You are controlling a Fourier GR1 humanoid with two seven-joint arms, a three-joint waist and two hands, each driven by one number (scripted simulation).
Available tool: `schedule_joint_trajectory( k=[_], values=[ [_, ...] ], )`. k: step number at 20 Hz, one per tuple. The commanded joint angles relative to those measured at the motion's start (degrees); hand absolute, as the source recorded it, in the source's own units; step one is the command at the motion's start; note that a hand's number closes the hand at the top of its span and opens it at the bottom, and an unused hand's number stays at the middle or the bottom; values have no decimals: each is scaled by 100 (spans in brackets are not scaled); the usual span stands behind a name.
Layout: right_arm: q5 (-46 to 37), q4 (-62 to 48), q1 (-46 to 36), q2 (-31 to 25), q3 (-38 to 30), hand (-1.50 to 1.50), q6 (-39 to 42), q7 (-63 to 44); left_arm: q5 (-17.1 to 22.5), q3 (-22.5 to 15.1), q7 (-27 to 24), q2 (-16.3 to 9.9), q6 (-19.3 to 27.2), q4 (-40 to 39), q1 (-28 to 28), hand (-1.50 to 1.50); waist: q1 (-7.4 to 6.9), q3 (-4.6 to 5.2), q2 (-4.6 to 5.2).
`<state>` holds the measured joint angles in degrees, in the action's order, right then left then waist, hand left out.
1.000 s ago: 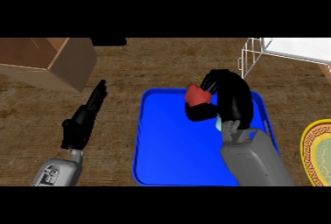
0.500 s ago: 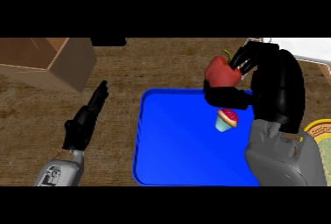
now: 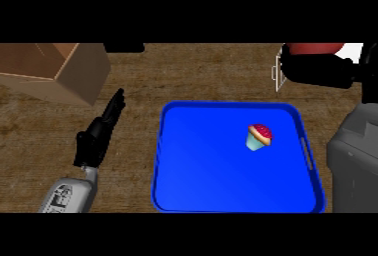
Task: Pick the bell pepper from the tray and place it in the tiered shelf
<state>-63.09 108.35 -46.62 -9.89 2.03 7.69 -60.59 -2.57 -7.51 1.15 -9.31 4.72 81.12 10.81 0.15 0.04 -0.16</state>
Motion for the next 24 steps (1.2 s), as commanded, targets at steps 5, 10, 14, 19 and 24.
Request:
schedule_joint_trajectory(
  k=[5,10,14,19,24],
  values=[
    [-85,-1040,-896,-584,-867,150,106,129,-103,-10,121,88,-34,77,32,0,-46,-2,18],
    [-179,-1766,-1437,-981,-1127,150,35,374,-94,151,2,115,-77,-203,272,0,-44,1,32],
    [-210,-2126,-1316,-1234,-1303,150,-323,730,-138,100,96,122,-124,94,83,0,-56,-2,25],
    [16,-2709,-1674,-1751,-1567,150,-371,1309,-58,261,53,82,-201,159,9,0,-65,-2,22],
    [-143,-3231,-1537,-1995,-1463,150,-658,1790,-207,198,27,194,-125,135,4,0,-49,-3,21]
  ],
)
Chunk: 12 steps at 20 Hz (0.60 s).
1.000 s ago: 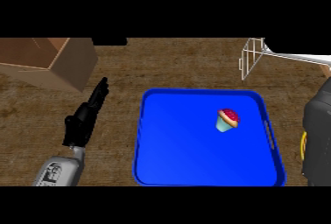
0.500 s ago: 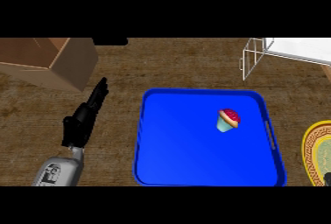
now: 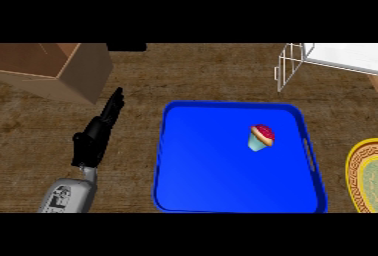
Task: Pick the bell pepper from the tray and place it in the tiered shelf
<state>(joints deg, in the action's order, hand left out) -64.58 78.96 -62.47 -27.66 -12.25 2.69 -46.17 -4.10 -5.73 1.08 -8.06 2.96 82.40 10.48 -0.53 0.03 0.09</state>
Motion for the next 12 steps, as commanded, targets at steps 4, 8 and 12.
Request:
schedule_joint_trajectory(
  k=[4,8,12],
  values=[
    [-271,-1230,-106,-260,-3,150,-760,591,-147,33,91,50,39,-75,123,0,-23,0,11],
    [-424,-1769,32,-395,114,150,-1424,1312,-46,93,-248,27,-91,-127,-141,0,-52,0,27],
    [-373,-2697,-230,-314,-46,150,-2155,1702,-142,-46,313,116,-35,259,-64,0,-80,-3,22]
  ],
)
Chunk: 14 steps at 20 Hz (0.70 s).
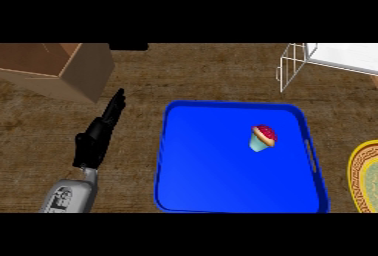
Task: Pick the bell pepper from the tray and place it in the tiered shelf
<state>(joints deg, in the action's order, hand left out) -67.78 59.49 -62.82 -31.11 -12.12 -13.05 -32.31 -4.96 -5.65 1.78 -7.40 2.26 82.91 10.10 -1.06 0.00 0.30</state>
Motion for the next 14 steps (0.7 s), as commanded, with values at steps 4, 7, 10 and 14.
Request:
schedule_joint_trajectory(
  k=[4,7,10,14],
  values=[
    [926,-412,-43,163,-863,150,-1304,608,63,51,73,-43,-113,144,-15,0,-35,-20,-7],
    [1180,-1131,-505,-2,-1018,150,-1508,1117,-82,-57,-46,146,-9,-133,214,0,-43,-5,31],
    [1577,-1436,-32,-54,-1232,150,-1888,1814,4,65,8,14,-92,103,-92,0,-8,-5,4],
    [1544,-2197,-635,-196,-1160,150,-1945,1984,51,61,-102,41,-236,34,-40,0,-37,-1,7]
  ],
)
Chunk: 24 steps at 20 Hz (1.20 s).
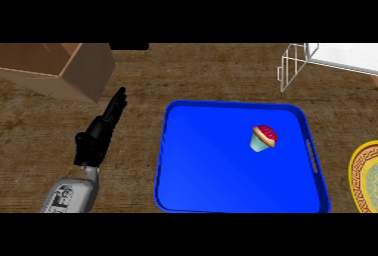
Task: Pick the bell pepper from the tray and place it in the tiered shelf
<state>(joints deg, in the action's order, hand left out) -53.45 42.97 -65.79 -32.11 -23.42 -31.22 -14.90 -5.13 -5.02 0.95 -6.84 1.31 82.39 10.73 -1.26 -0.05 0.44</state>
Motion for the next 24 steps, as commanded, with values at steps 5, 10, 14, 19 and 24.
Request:
schedule_joint_trajectory(
  k=[5,10,14,19,24],
  values=[
    [-660,-1069,-23,-793,149,150,-82,-457,-48,64,113,-79,-37,37,-24,0,16,22,-3],
    [-702,-1508,35,-802,-35,-150,-711,-748,-208,-88,-37,168,122,-33,-16,0,7,5,5],
    [-248,-1298,234,-741,-215,-150,-825,-420,-108,48,-22,35,-21,85,-209,0,40,3,-20],
    [245,-697,19,-481,-294,-150,-463,-563,-135,211,219,9,39,-84,209,0,111,6,-46],
    [819,-477,92,-681,-458,-150,-29,-221,-105,101,153,157,-24,-23,55,0,103,6,-45]
  ],
)
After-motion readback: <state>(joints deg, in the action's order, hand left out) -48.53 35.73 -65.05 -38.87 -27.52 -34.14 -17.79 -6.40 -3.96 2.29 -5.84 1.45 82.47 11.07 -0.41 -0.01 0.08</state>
